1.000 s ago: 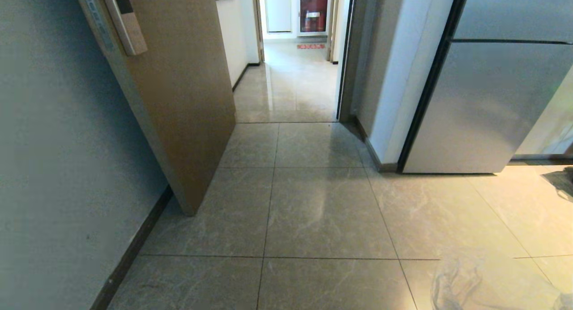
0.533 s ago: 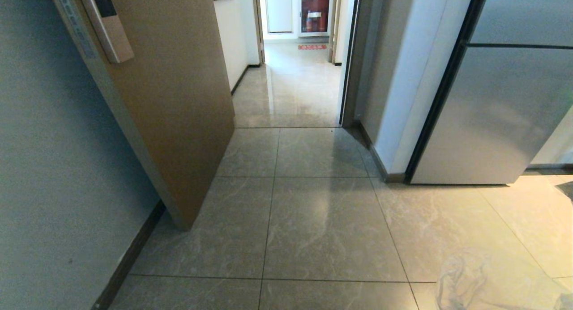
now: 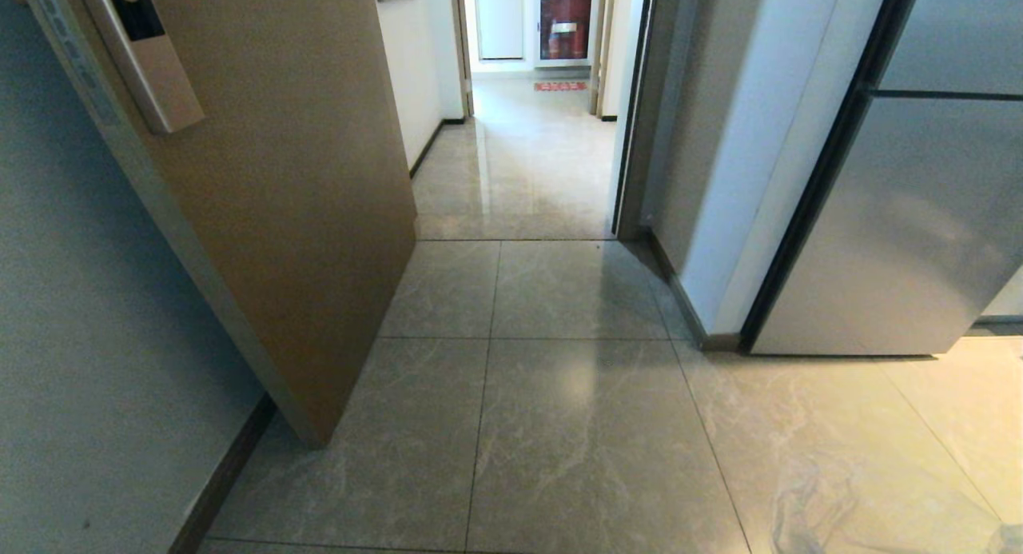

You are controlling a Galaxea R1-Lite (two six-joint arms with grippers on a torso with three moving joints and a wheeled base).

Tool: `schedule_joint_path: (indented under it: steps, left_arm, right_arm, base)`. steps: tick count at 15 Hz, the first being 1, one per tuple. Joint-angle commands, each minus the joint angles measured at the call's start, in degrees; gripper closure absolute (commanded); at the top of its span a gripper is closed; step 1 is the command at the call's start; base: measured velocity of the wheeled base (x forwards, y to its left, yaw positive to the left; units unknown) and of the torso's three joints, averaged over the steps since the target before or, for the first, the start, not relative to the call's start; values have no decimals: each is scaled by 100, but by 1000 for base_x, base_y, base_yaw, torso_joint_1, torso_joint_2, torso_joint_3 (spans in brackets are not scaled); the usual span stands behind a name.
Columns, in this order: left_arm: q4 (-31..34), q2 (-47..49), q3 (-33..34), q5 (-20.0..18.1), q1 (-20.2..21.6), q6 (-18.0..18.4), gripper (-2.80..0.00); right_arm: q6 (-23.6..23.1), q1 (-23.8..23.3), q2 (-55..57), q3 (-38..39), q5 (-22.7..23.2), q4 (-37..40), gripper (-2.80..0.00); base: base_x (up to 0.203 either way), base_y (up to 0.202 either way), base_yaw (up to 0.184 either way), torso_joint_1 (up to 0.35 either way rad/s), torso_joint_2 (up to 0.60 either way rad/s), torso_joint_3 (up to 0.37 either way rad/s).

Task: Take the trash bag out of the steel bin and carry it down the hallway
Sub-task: Put the trash bag at the door

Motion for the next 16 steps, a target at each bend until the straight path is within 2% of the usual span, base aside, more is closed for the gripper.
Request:
schedule_joint_path:
  steps: [1,16]
  left_arm:
    - [0,2,0,6,0,0,0]
    - [0,2,7,6,0,0,0]
  right_arm:
    - [8,0,7,9,0,-2,0]
    - [0,0,7,11,0,-2,0]
  base:
    - [192,0,-1,0,0,2]
    - [192,0,2,3,3,2]
